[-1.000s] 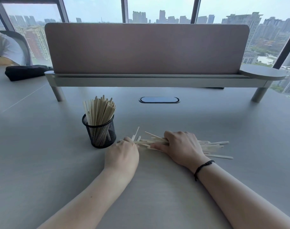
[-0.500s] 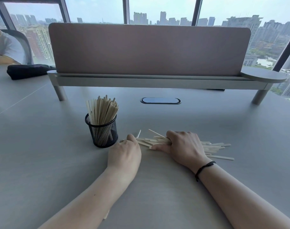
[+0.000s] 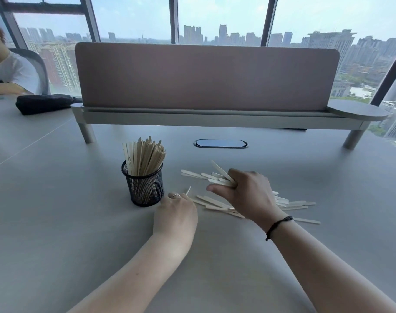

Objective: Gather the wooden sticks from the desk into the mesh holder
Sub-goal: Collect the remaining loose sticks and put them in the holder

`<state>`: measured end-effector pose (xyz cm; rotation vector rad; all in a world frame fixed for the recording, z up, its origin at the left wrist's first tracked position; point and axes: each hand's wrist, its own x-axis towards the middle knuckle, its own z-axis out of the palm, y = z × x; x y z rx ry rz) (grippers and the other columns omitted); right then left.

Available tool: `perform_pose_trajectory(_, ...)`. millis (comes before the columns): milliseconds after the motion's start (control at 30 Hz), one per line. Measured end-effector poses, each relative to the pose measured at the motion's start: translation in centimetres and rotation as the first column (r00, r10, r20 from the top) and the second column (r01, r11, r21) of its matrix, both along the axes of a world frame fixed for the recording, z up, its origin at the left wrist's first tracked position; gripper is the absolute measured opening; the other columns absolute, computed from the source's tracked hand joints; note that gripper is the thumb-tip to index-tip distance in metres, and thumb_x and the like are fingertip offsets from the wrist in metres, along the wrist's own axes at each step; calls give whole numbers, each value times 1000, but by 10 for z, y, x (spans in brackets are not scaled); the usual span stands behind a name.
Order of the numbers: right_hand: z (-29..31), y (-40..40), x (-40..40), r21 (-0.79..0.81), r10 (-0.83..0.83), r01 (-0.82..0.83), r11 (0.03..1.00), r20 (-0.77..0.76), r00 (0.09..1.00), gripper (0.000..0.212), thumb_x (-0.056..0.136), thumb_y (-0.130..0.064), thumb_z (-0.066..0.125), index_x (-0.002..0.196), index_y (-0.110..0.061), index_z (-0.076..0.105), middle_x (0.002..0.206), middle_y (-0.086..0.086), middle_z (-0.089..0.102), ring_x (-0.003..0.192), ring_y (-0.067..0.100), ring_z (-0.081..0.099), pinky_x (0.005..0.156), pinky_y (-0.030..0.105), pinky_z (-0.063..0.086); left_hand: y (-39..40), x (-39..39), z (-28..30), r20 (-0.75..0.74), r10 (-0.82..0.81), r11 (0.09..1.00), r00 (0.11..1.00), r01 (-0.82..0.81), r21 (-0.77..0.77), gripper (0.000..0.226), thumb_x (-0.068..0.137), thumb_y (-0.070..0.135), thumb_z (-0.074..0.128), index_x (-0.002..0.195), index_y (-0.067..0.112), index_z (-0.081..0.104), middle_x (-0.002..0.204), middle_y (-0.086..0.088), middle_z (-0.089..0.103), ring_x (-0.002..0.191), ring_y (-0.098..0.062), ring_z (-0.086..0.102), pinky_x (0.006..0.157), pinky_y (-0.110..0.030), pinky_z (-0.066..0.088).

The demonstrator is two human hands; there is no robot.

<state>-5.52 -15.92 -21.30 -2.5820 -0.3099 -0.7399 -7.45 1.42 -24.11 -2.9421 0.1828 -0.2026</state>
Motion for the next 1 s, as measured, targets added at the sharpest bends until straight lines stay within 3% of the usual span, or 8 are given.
perform_pose_trajectory(67,12,17,-1,116,41,-38,993,-26,999,74,66,-85,52,59,-16,23,47,1,23,53,22,21,45,32,24,2,-3,7,-4,9,995,1000,-9,98,20,92,7,53,105,6,69,99,-13,69,88,-24,68,69,-28,52)
perform_pose_trajectory(133,26,32,-3,321,128,-105,941,-52,990,70,67,-77,62,57,-19,24,48,-4,22,52,15,20,48,32,22,8,-3,10,29,-96,989,995,92,118,31,95,0,44,120,6,62,117,-13,65,108,-25,64,85,-29,50)
perform_pose_trajectory(233,48,47,-2,600,279,-221,769,-5,960,64,82,-53,72,58,-21,22,51,-9,19,51,13,18,50,33,17,16,-3,21,-14,-102,994,995,102,45,34,93,-1,45,120,9,63,117,-11,65,108,-24,64,81,-30,50)
perform_pose_trajectory(367,64,61,5,799,327,-215,561,24,945,77,79,-56,69,60,1,22,55,25,17,56,39,15,52,45,16,18,-5,23,-66,-77,996,995,73,-58,27,93,1,46,112,8,64,112,-11,65,102,-27,65,68,-29,37)
perform_pose_trajectory(500,51,64,14,880,354,-124,458,-52,934,70,81,-50,71,60,0,26,55,27,23,53,41,17,51,43,18,22,-2,19,-70,-30,968,997,12,-251,18,93,6,47,106,8,59,111,-11,64,98,-27,65,70,-29,44)
perform_pose_trajectory(667,24,59,18,937,367,-67,342,-67,928,58,88,-33,72,59,-23,23,53,3,24,45,16,19,49,29,18,16,-3,8,4,-7,979,1000,8,-206,21,91,7,49,111,7,54,115,-9,60,103,-23,65,70,-30,52)
perform_pose_trajectory(767,18,59,15,941,377,-66,331,-68,924,61,80,-42,76,62,-19,22,56,7,25,47,17,21,50,37,17,11,1,3,59,0,981,998,11,-196,21,73,11,72,90,4,62,87,-12,65,75,-25,68,50,-27,48)
perform_pose_trajectory(1000,-10,58,4,914,359,1,407,-161,919,68,75,-46,77,60,2,31,58,14,31,50,22,28,51,40,24,15,6,-10,120,-8,991,993,24,-130,21,72,7,39,81,6,58,66,-10,67,53,-24,67,40,-24,41)
